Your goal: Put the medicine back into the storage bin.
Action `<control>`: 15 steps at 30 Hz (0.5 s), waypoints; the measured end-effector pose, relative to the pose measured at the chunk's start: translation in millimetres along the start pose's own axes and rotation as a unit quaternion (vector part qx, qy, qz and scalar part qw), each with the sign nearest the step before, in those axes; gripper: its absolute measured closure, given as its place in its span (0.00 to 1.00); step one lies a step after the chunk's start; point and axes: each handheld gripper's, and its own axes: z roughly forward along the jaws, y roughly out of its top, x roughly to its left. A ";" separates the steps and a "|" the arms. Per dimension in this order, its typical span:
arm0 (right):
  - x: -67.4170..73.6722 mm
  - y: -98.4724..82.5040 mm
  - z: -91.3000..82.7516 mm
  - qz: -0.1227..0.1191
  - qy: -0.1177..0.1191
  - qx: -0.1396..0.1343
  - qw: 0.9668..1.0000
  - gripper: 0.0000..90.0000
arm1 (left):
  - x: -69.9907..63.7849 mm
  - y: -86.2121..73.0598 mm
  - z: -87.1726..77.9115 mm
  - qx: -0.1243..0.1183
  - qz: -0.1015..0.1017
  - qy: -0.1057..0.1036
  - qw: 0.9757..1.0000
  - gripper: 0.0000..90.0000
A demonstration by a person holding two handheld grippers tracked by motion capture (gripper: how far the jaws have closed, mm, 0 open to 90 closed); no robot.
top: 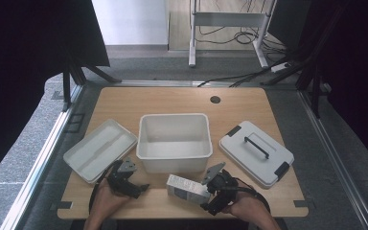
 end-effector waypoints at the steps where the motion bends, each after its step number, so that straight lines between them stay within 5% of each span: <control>1: 0.4 4.6 1.7 -0.003 0.001 0.007 1.000 0.15 | 0.0 0.0 0.0 0.000 0.000 0.000 1.000 0.00; 7: 0.0 31.8 14.4 -0.033 0.004 0.054 0.998 0.24 | 0.0 0.0 0.0 0.000 0.000 0.000 1.000 0.00; 15: 9.4 59.7 31.9 -0.077 0.014 0.117 0.990 0.42 | -0.2 -0.3 -0.4 -0.003 0.003 -0.003 1.000 0.02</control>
